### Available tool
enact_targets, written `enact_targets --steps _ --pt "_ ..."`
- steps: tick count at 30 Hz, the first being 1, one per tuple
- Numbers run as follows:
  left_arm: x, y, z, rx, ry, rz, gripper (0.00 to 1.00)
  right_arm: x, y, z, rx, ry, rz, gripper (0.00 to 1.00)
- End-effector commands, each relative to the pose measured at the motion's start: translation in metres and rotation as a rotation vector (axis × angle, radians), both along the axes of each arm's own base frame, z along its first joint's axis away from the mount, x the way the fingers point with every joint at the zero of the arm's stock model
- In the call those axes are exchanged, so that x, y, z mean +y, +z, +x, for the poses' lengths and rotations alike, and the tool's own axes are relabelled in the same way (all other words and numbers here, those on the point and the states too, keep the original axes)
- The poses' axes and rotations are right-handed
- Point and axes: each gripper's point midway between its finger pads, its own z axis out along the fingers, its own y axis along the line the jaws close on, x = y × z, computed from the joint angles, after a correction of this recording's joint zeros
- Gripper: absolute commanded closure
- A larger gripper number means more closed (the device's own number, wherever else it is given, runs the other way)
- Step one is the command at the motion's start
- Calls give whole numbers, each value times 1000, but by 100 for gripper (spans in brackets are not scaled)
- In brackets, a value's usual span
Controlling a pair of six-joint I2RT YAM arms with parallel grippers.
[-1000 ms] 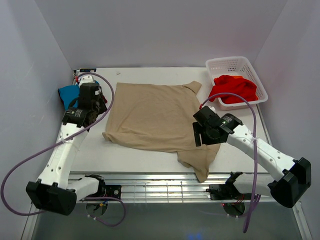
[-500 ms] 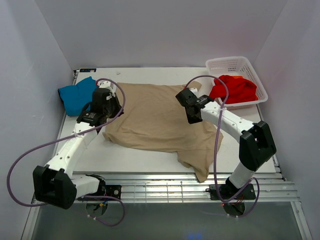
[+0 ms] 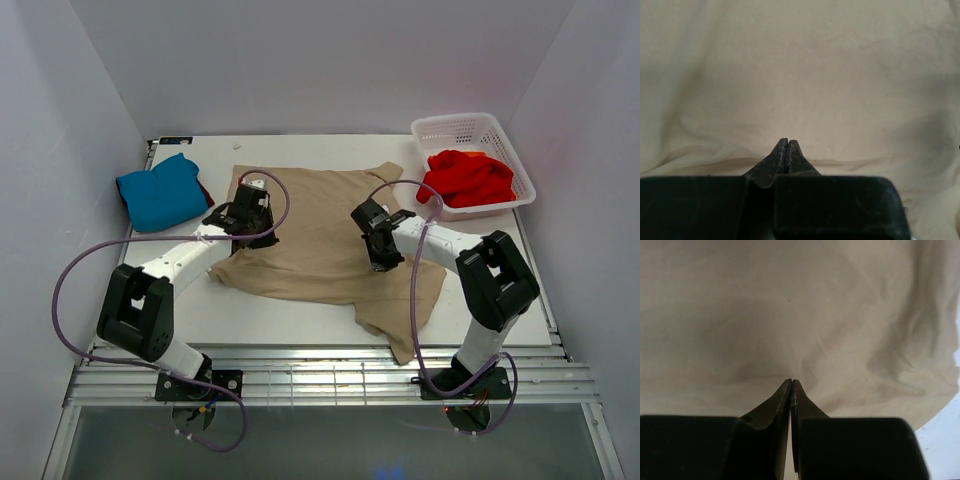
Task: Fold and stack the t-shirts
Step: Flatten the tshirt out
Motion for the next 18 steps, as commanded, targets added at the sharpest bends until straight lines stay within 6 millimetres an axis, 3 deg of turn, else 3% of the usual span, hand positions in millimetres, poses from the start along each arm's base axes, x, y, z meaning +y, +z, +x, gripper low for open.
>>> enact_targets --steps 1,9,14,18 --pt "1 -11 5 18 33 18 100 15 -11 4 8 -6 53 92" --pt "4 -60 11 127 56 98 100 24 -40 27 57 -12 13 92" --pt "1 -87 22 186 53 136 100 22 -47 62 68 -43 35 92" --pt "4 -91 46 177 72 167 100 6 -45 91 72 -71 4 92"
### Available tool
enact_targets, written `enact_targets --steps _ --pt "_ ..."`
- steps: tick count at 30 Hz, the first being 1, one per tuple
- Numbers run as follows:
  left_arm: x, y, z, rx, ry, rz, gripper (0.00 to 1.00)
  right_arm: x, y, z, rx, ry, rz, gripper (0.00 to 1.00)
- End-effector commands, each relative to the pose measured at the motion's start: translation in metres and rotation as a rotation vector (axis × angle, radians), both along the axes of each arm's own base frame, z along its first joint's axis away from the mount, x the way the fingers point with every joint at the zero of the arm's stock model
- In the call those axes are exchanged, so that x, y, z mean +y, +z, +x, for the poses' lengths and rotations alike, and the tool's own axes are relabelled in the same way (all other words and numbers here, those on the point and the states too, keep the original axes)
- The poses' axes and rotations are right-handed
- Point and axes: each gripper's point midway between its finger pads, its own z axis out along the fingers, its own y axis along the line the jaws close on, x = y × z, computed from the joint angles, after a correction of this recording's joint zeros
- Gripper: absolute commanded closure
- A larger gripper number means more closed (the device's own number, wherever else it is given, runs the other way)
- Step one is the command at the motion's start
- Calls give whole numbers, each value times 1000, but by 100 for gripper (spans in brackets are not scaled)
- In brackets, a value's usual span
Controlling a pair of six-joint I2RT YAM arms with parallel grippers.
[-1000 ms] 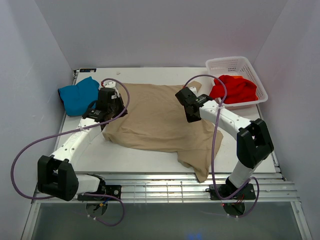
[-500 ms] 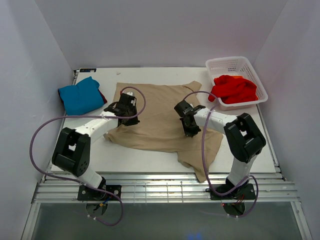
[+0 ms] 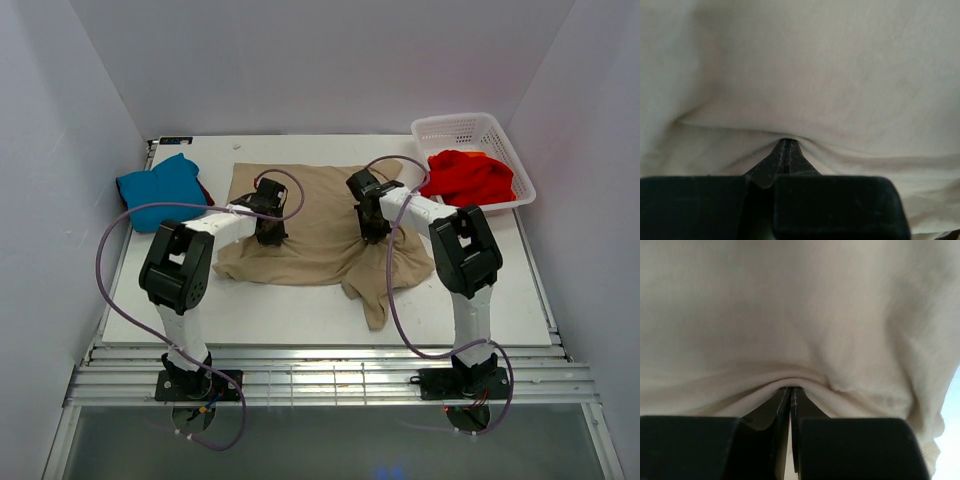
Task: Fold and stack the t-shirts
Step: Flatten the tshirt out
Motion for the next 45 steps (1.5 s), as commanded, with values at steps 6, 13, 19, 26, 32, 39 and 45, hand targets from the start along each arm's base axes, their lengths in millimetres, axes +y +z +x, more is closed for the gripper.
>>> enact_targets --steps 6,13,19,26,32,39,45 --pt "38 -8 42 -16 91 77 100 -46 -17 40 34 -53 -70 92" --pt "47 16 79 -97 110 121 100 -39 16 24 -41 -10 -27 92" --pt "40 40 65 -131 131 75 100 -36 29 -8 -60 10 7 92" --pt "38 62 34 -190 122 40 100 -26 -2 -40 27 31 8 92" --pt "42 29 7 -92 105 73 100 -9 -24 -63 70 50 49 92" --pt "51 -2 -26 30 115 107 100 -15 -27 -114 128 32 7 92" --pt "62 -11 -56 104 138 144 100 -36 -24 -165 168 -4 -54 92"
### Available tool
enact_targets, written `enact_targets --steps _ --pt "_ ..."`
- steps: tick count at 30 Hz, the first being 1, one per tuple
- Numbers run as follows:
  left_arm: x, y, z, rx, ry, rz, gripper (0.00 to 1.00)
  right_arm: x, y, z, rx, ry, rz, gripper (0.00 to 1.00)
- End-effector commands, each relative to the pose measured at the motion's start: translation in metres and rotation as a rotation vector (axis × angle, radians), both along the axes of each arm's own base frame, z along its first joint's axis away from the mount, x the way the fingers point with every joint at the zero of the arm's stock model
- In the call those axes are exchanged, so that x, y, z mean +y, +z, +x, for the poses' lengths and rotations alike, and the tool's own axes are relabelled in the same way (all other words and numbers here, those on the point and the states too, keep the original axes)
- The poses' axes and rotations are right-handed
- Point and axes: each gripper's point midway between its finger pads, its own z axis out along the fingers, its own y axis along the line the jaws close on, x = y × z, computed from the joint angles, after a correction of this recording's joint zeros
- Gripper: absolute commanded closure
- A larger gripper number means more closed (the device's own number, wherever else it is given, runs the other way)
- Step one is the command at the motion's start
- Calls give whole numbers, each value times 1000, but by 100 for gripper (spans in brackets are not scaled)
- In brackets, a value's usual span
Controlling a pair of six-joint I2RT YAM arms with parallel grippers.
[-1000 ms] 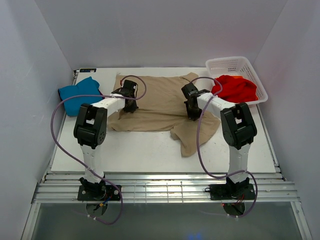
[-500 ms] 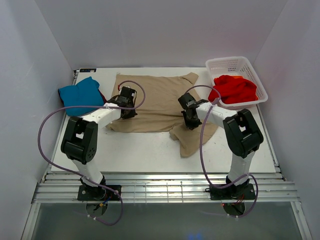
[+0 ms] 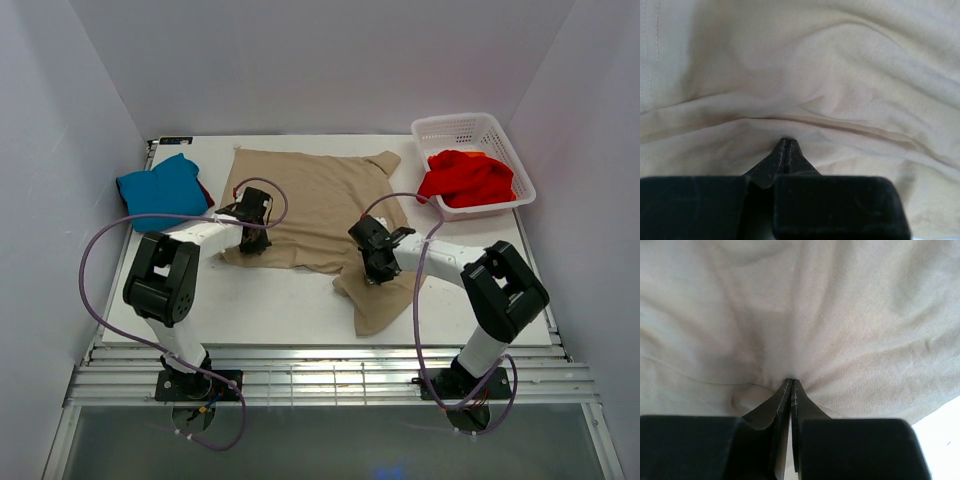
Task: Fold and stack the t-shirts
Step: Flatten the tshirt out
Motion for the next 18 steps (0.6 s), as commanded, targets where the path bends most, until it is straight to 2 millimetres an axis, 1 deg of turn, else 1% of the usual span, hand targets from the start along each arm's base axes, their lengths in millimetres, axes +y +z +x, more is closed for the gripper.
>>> enact_targets --steps 1,2,3,4,6,7,8,9,10,11,12,14,15,16,17,18 --pt "14 -4 -41 90 23 37 100 -28 -17 -66 180 -42 -92 92" --pt "17 -8 -52 114 29 42 100 -34 -20 -75 193 -57 -102 92" --pt "18 -6 -57 115 29 42 100 -37 -18 -80 194 -60 -108 92" --pt "19 1 -62 107 34 38 100 -39 -16 -89 188 -53 -104 92" --pt "22 1 -76 115 43 41 100 -41 -14 -98 189 -65 -84 92" --pt "23 3 -81 112 47 39 100 -38 -8 -102 172 -56 -57 92" --pt "24 10 -86 99 52 34 100 -39 -6 -106 172 -59 -52 92" --pt "25 8 -95 108 58 32 100 -47 -8 -115 180 -73 -64 92" --pt "27 10 -101 111 63 33 100 -46 -2 -118 159 -69 -43 92" --pt "26 17 -104 89 63 20 100 -49 0 -121 159 -72 -45 92" --pt "26 18 -110 94 66 18 100 -54 4 -126 153 -78 -36 92" --pt "27 25 -118 87 69 17 100 -56 11 -130 144 -75 -23 92" --pt "26 36 -118 53 65 0 100 -54 21 -127 114 -76 6 92" --pt "24 44 -119 38 64 -9 100 -55 28 -127 103 -74 5 92" --pt "22 53 -117 14 63 -17 100 -55 37 -120 67 -77 11 91" --pt "19 66 -113 -25 59 -35 100 -50 48 -113 28 -72 38 88"
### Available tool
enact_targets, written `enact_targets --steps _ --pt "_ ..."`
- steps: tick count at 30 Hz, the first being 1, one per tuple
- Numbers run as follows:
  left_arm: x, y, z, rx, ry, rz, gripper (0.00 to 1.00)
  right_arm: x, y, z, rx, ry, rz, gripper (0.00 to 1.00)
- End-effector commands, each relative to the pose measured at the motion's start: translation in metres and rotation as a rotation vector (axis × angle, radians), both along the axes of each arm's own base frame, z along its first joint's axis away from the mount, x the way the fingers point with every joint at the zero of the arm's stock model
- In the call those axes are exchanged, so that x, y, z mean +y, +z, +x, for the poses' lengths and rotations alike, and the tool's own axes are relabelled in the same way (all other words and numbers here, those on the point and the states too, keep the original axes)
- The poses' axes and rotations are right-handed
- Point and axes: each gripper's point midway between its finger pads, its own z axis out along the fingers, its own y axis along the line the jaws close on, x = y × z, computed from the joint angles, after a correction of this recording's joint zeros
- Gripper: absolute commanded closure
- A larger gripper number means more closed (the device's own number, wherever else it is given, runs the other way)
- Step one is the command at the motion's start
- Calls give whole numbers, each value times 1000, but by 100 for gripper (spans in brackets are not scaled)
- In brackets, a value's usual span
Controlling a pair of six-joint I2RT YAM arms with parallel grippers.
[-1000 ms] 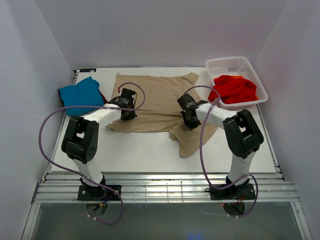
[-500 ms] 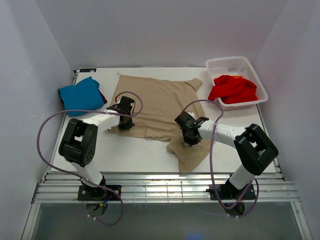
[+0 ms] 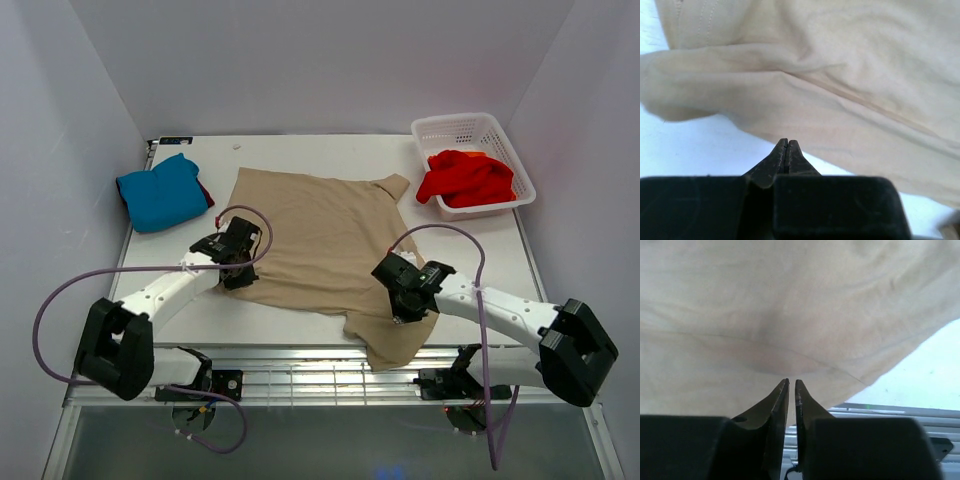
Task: Fold and stack the t-shirts
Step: Flatten the tshirt out
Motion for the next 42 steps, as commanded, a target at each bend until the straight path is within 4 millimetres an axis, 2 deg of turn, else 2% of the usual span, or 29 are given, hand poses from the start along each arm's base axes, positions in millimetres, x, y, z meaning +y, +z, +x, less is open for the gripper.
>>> enact_targets --steps 1,3,4,5,6,7,8,9,11,12,13,14,15,16,17,18,19,20,23,24,25,26,27,28,30,31,34,37,42 --pt "-8 50 14 -134 19 -49 100 12 49 24 -129 -8 56 82" --pt "-15 70 26 -184 5 -69 100 15 71 49 -206 -26 51 77" --pt "-19 79 33 -205 -2 -75 100 24 96 69 -265 -21 75 69" --pt "-25 97 46 -248 -11 -86 100 22 107 83 -302 -36 60 68" --pt "-30 103 52 -268 -26 -89 100 15 108 101 -307 -74 25 68" --pt "-37 107 63 -290 -42 -99 100 18 125 120 -345 -94 39 68" --pt "-44 118 73 -322 -73 -106 100 18 130 136 -367 -77 32 68" --pt "-53 121 79 -344 -106 -115 100 11 123 155 -349 -113 20 68" --pt "-76 132 98 -418 -176 -161 100 10 131 185 -379 -114 38 68" --pt "-86 135 102 -446 -232 -158 100 2 122 207 -378 -153 41 68" --pt "-100 147 115 -519 -263 -191 100 -1 120 220 -380 -166 39 68" --pt "-107 142 122 -529 -292 -190 100 -2 128 238 -407 -180 54 68" --pt "-115 146 129 -561 -328 -189 100 -9 113 257 -391 -191 36 68" --pt "-123 155 141 -620 -334 -210 100 -10 109 269 -394 -195 34 69" --pt "-129 148 148 -620 -344 -209 100 -7 117 286 -425 -196 53 69" --pt "-131 147 154 -643 -364 -197 100 -9 100 299 -406 -189 31 69" --pt "-136 152 163 -685 -371 -203 100 -6 99 314 -435 -186 39 69" --pt "-135 138 172 -675 -362 -163 100 -7 97 326 -450 -187 32 69" --pt "-128 126 194 -692 -345 -55 100 -3 82 366 -473 -195 45 70" --pt "-128 102 201 -648 -350 -17 100 -3 73 383 -472 -202 58 71" --pt "-129 101 210 -649 -352 7 100 0 70 393 -481 -201 75 71" --pt "-130 91 215 -632 -353 24 100 2 51 400 -455 -198 75 71" --pt "-129 69 220 -591 -349 57 100 0 50 409 -462 -206 79 72" --pt "-131 66 225 -589 -347 63 100 3 57 421 -490 -205 96 72" --pt "-131 49 230 -564 -349 75 100 -1 43 430 -479 -208 96 72" --pt "-130 30 231 -530 -354 89 100 -1 46 436 -488 -215 102 72" --pt "-127 5 236 -478 -349 110 100 -10 34 437 -471 -244 101 72" --pt "-126 -7 234 -457 -358 113 100 -22 21 430 -448 -260 74 72" --pt "-124 -10 229 -458 -355 88 100 -35 21 425 -454 -265 47 71"
